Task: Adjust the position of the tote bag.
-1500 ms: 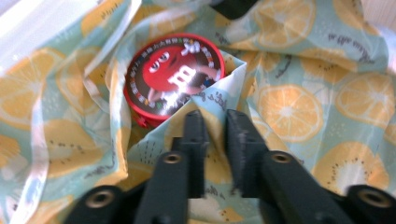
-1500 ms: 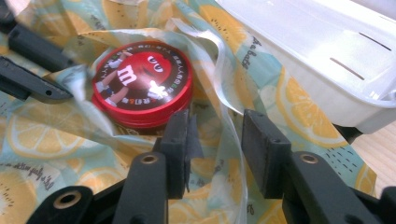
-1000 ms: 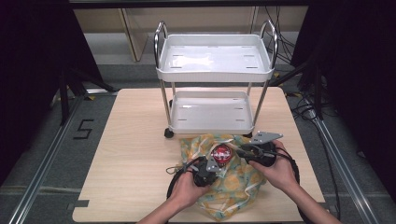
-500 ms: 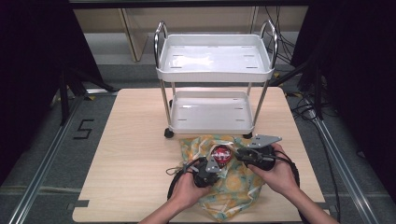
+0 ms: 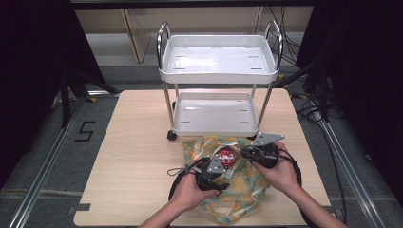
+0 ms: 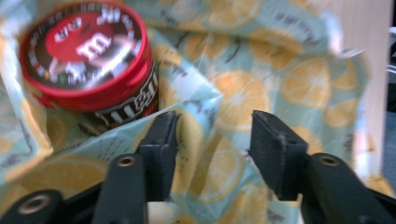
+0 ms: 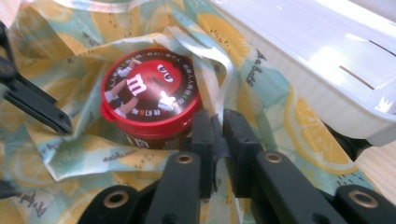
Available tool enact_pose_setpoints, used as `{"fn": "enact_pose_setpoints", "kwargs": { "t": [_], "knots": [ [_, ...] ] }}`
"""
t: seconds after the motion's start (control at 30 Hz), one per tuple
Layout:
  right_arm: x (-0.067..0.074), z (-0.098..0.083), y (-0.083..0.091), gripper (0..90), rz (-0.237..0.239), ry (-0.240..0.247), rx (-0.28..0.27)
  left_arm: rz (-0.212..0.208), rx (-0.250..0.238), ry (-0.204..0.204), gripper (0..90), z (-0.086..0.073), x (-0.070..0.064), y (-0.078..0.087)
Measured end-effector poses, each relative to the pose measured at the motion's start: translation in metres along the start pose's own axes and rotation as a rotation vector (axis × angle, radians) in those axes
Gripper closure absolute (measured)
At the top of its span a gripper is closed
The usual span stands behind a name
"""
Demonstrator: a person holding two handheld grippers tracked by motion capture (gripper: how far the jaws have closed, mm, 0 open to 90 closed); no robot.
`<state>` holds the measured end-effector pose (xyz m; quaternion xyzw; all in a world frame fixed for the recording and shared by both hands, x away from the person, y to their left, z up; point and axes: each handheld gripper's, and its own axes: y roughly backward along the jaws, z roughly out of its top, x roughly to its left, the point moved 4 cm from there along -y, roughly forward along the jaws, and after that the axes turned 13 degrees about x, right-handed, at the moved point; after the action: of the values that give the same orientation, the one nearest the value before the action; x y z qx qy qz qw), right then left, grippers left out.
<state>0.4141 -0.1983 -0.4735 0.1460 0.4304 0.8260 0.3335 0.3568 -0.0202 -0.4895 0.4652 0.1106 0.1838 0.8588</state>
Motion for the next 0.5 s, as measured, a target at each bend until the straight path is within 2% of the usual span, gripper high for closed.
{"fn": "enact_pose_setpoints", "kwargs": {
  "t": [0.1,0.13,0.17,0.2,0.23,0.27,0.33,0.4,0.5],
  "knots": [
    [0.000,0.000,-0.002,85.9,-0.002,-0.001,0.004,-0.005,-0.028,0.010,44.7,0.003,-0.001,0.007],
    [0.002,-0.001,0.000,86.0,0.020,-0.026,0.027,-0.001,-0.030,0.010,44.6,0.004,0.000,0.010],
    [0.002,-0.001,-0.001,86.0,0.012,-0.014,0.026,0.006,-0.042,-0.005,44.0,0.005,0.002,0.012],
    [0.001,-0.001,-0.001,86.0,0.010,-0.014,0.025,0.003,-0.048,0.011,43.8,0.006,0.001,0.015],
    [0.000,0.000,-0.002,85.9,0.003,-0.008,0.018,0.013,-0.053,-0.005,43.6,0.007,0.003,0.017],
    [0.000,0.000,-0.002,85.8,0.000,-0.003,0.015,0.010,-0.066,0.016,43.6,0.008,0.003,0.020],
    [0.000,0.000,-0.002,85.7,0.001,-0.010,0.015,0.024,-0.081,0.002,43.1,0.010,0.006,0.024],
    [0.001,0.000,-0.002,85.5,0.003,-0.014,0.018,0.027,-0.096,0.030,43.0,0.011,0.008,0.027],
    [0.001,0.000,-0.002,84.9,0.003,-0.014,0.017,0.039,-0.119,0.046,42.1,0.011,0.013,0.029]
  ]
}}
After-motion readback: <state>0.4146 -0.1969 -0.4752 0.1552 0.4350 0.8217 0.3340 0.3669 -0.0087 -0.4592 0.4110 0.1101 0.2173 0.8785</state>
